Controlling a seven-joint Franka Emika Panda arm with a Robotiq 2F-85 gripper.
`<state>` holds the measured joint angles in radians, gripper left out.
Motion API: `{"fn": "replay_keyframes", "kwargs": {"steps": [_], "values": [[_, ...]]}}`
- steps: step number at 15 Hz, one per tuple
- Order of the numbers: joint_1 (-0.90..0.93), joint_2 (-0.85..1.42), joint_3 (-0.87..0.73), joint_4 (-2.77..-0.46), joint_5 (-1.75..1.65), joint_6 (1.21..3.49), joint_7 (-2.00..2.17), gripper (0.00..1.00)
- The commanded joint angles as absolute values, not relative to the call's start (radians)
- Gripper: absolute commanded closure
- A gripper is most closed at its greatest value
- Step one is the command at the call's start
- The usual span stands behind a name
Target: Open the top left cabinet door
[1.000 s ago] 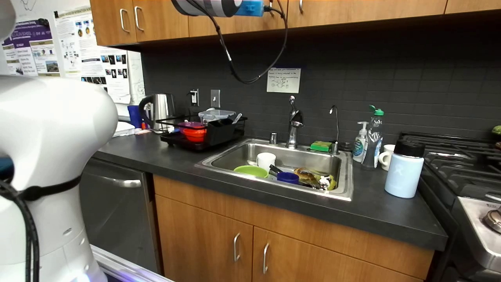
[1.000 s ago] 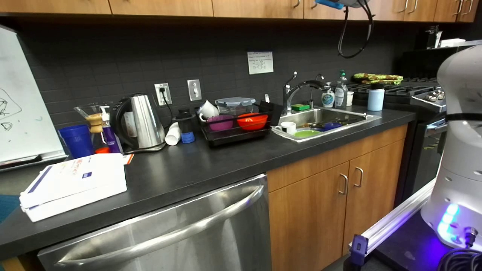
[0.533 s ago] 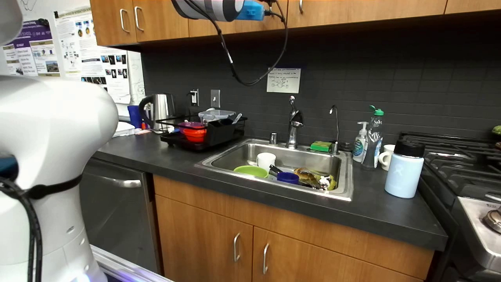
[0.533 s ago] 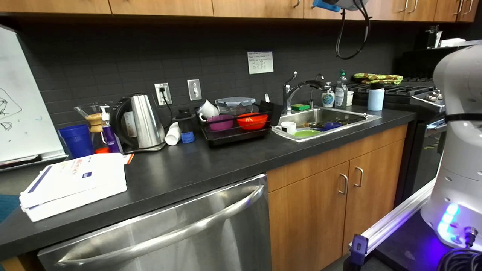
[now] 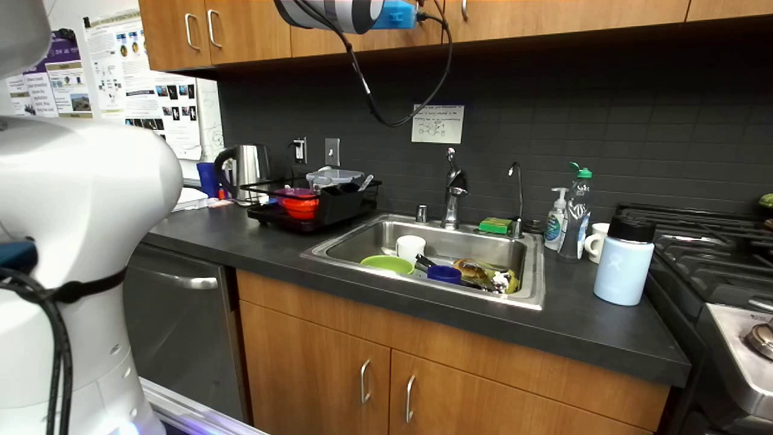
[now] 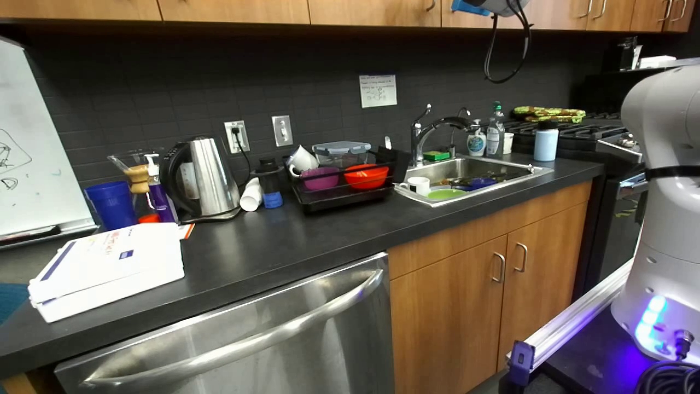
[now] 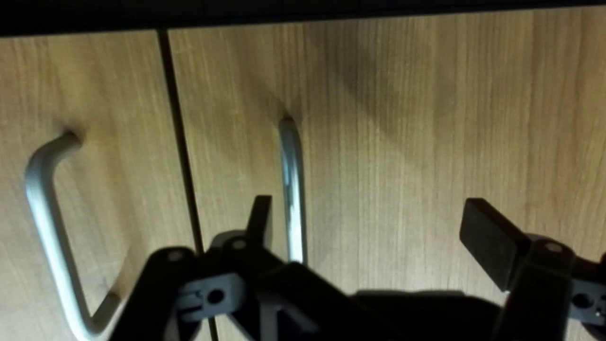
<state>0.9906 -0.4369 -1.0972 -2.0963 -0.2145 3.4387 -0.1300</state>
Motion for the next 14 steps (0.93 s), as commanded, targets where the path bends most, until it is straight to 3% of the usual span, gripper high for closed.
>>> {"fn": "replay_keyframes", "kwargs": {"steps": [1, 8, 10, 14], "values": [[1.059, -0.436, -1.163, -2.056, -0.244, 3.450, -0.170, 0.00], [1.167, -0.439, -1.274, -1.979, -0.246, 3.454, -0.214, 0.00], [1.189, -0.440, -1.301, -1.949, -0.248, 3.454, -0.208, 0.27], [1.208, -0.443, -1.332, -1.917, -0.242, 3.453, -0.208, 0.55]]}}
